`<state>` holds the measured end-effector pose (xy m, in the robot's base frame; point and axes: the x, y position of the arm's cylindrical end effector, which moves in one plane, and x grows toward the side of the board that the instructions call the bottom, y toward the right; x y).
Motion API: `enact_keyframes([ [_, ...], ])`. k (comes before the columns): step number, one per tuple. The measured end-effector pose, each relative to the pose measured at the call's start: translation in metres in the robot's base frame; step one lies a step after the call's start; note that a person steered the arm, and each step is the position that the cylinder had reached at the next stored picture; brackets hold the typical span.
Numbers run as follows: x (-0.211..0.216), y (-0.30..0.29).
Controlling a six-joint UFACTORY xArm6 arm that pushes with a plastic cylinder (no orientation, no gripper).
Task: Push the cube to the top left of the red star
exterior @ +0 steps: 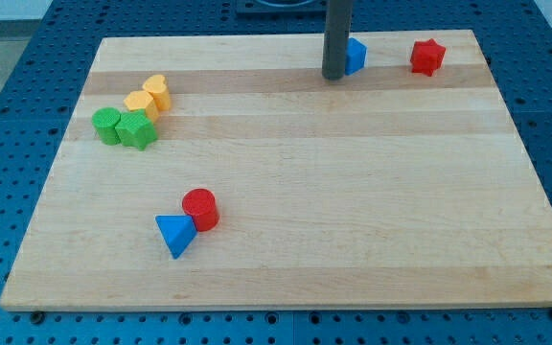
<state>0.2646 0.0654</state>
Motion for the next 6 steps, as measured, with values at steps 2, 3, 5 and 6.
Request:
enact_keyframes([
  [2,-0.021,0.022],
  [3,-0.021,0.056],
  [5,-0.021,0.093],
  [6,-0.021,0.093],
])
